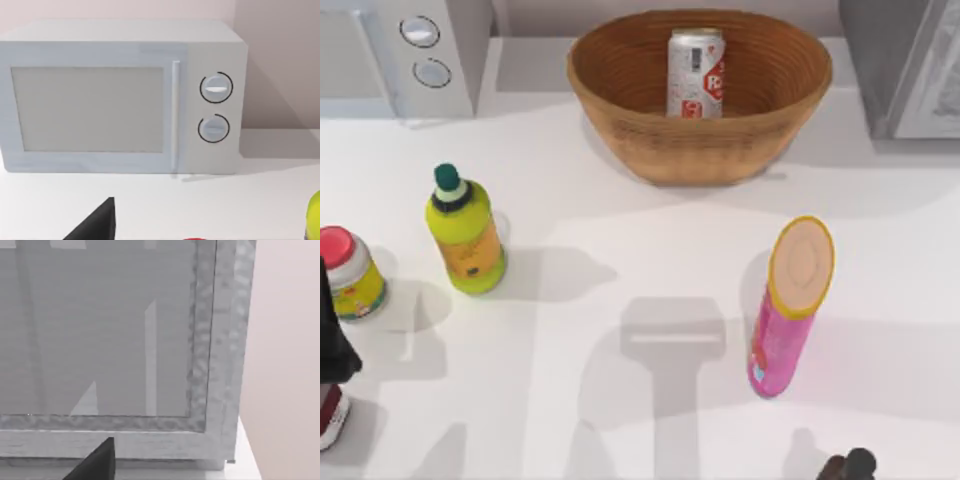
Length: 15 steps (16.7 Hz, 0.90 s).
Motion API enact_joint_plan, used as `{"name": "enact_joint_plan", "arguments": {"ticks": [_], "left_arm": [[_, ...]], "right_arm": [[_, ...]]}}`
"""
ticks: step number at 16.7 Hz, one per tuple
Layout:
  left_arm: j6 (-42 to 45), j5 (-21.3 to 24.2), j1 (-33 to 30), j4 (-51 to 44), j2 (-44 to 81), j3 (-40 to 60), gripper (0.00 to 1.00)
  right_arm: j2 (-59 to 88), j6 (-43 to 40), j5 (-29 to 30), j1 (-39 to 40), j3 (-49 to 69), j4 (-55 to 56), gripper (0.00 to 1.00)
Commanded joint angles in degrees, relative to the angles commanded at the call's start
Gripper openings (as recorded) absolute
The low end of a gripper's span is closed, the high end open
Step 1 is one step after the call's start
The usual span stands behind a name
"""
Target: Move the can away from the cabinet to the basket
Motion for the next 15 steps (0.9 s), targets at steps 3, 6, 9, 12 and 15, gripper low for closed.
{"name": "enact_joint_plan", "arguments": {"ticks": [3, 6, 9, 12, 15], "left_arm": [[0.00, 0.00, 0.00, 0.00, 0.00, 0.00, 1.00], [0.00, 0.00, 0.00, 0.00, 0.00, 0.00, 1.00], [0.00, 0.00, 0.00, 0.00, 0.00, 0.00, 1.00], [0.00, 0.00, 0.00, 0.00, 0.00, 0.00, 1.00], [0.00, 0.00, 0.00, 0.00, 0.00, 0.00, 1.00]], "right_arm": [[-0.63, -0.06, -0.78, -0.75, 9.86, -10.36, 1.00], [-1.94, -0.08, -1.40, -1.33, 22.65, -25.18, 1.00], [-3.88, -0.06, -1.71, -1.62, 36.66, -42.55, 1.00], [-6.19, -0.02, -1.72, -1.61, 50.35, -59.53, 1.00], [-8.71, 0.03, -1.39, -1.26, 61.81, -73.28, 1.00]]}}
